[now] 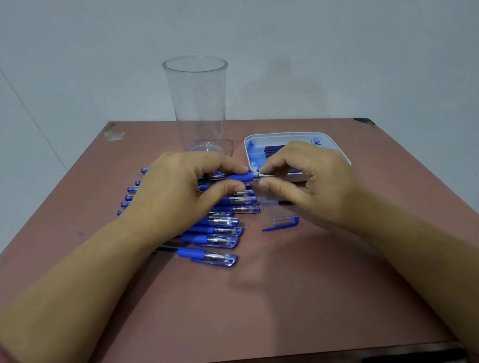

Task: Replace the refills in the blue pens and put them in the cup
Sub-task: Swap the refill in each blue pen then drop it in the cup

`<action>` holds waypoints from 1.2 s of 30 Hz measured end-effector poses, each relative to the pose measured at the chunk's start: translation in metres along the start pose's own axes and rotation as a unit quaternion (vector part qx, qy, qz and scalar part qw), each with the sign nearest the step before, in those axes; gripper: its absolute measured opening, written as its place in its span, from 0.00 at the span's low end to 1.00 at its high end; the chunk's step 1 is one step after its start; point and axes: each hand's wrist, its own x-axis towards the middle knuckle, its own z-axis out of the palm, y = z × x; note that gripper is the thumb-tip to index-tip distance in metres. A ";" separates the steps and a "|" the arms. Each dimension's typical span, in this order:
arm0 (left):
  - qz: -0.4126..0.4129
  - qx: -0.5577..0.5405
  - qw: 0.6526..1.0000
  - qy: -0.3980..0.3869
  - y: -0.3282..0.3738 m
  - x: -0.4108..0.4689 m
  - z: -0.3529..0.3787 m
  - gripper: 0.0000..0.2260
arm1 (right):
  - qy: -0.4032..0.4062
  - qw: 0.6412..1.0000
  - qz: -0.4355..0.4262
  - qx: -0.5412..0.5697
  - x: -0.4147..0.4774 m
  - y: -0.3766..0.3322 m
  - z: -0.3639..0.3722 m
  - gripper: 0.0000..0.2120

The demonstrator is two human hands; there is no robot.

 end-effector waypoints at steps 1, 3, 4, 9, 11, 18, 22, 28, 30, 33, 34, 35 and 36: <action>0.002 -0.001 1.000 -0.002 0.000 0.000 0.000 0.09 | 0.002 1.000 -0.010 -0.010 0.000 0.000 0.000 0.05; 0.005 -0.003 1.000 -0.005 0.001 0.000 0.000 0.08 | -0.001 1.000 -0.016 -0.020 0.000 -0.001 0.001 0.08; 0.008 -0.001 1.000 -0.004 0.001 0.000 0.000 0.08 | -0.006 1.000 -0.012 -0.020 0.000 -0.001 0.002 0.09; 0.022 0.018 1.000 0.013 -0.002 -0.001 0.000 0.09 | -0.016 0.999 0.040 0.014 0.001 -0.002 0.005 0.10; 0.021 0.024 0.999 0.012 -0.002 0.000 0.001 0.09 | -0.021 0.998 0.057 0.033 0.001 -0.003 0.003 0.07; -0.022 0.017 1.000 0.006 -0.005 -0.002 -0.002 0.08 | -0.132 0.985 0.106 0.037 -0.003 0.008 -0.018 0.14; -0.032 0.039 0.999 -0.004 -0.007 0.001 -0.006 0.09 | -0.232 0.969 0.086 -0.021 -0.009 0.009 -0.030 0.17; -0.034 0.045 0.998 -0.027 -0.003 0.012 -0.009 0.10 | -0.277 0.956 0.089 -0.029 -0.008 0.006 -0.024 0.05; -0.031 0.043 0.998 -0.030 -0.003 0.015 -0.009 0.10 | -0.226 0.968 0.110 -0.020 -0.006 0.008 -0.022 0.05; -0.029 0.052 0.998 -0.030 -0.005 0.017 -0.009 0.08 | -0.128 0.979 0.156 -0.004 -0.004 0.011 -0.022 0.06; -0.032 0.053 0.998 -0.033 -0.006 0.016 -0.008 0.08 | -0.106 0.982 0.156 -0.007 -0.004 0.012 -0.022 0.05; -0.035 0.052 0.997 -0.033 -0.007 0.016 -0.008 0.08 | -0.091 0.984 0.151 -0.008 -0.003 0.012 -0.022 0.05; -0.037 0.050 0.998 -0.031 -0.008 0.014 -0.006 0.08 | -0.082 0.986 0.146 -0.005 -0.003 0.012 -0.021 0.05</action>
